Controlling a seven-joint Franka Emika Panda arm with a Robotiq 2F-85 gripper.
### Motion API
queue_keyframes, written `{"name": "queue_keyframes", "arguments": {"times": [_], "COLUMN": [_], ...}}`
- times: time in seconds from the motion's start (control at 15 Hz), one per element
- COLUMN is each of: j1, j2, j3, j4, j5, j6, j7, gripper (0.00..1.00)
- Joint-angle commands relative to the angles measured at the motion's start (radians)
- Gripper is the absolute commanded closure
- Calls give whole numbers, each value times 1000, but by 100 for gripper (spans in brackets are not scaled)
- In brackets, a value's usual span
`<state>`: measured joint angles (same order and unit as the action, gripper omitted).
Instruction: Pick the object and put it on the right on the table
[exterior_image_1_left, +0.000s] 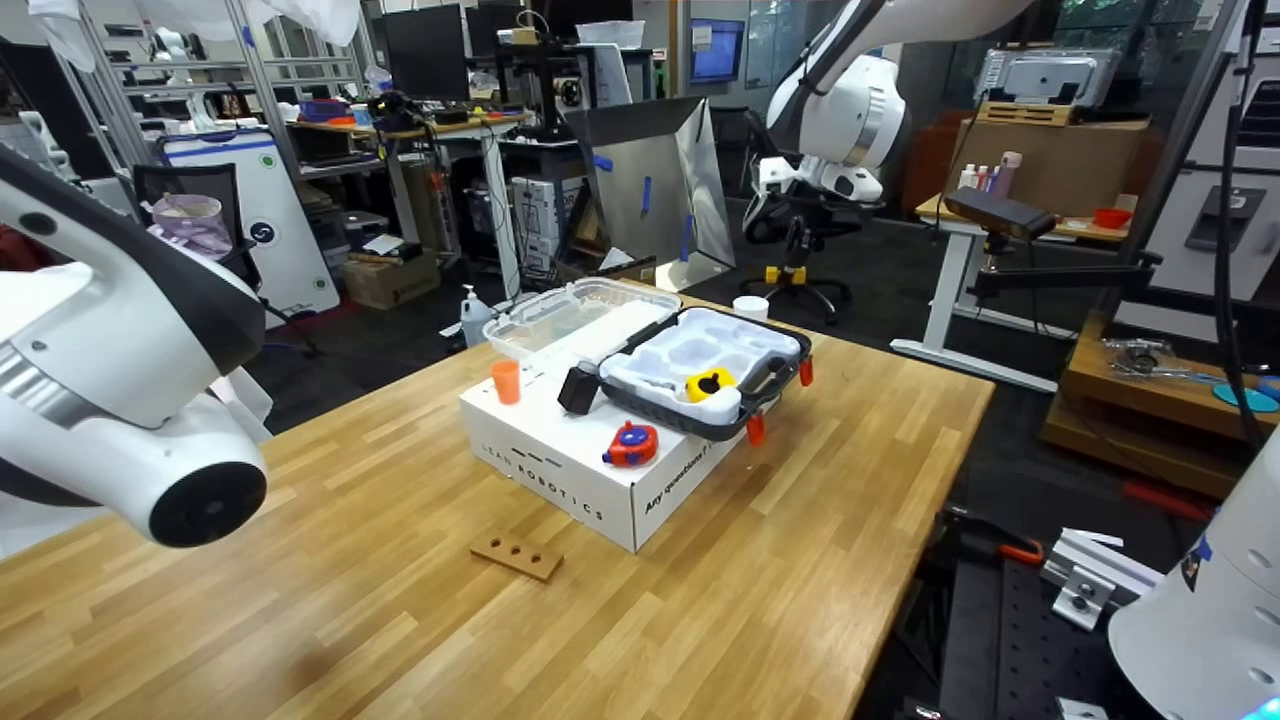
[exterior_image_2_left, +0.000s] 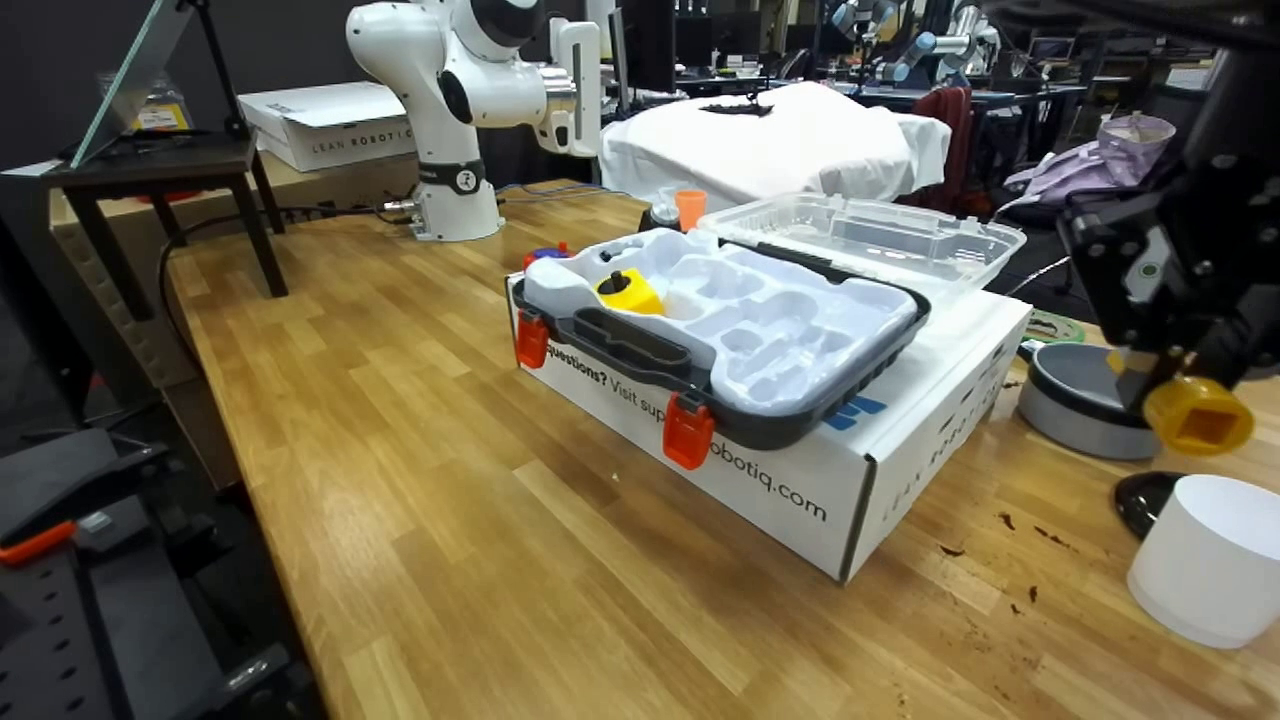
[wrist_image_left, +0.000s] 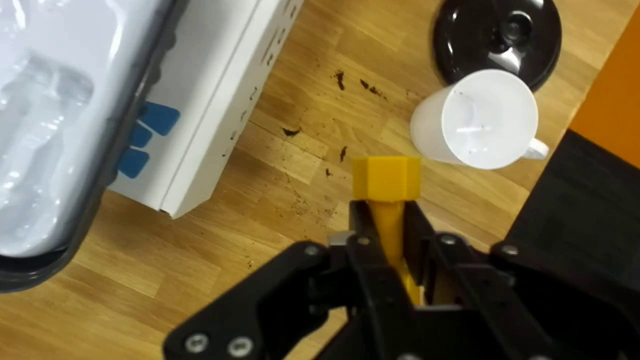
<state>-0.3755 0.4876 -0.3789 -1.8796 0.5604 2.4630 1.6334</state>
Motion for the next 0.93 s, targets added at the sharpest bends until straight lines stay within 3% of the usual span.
{"name": "queue_keyframes", "arguments": {"times": [0.0, 0.47, 0.87], "j1": [-10, -29, -32], "j2": [38, 83, 104], "j3": [-8, 16, 33], "j4": [11, -15, -40], "j5": [-10, -6, -13], "j6": [29, 9, 30], "j7": [137, 215, 177], "gripper": [95, 95, 95]}}
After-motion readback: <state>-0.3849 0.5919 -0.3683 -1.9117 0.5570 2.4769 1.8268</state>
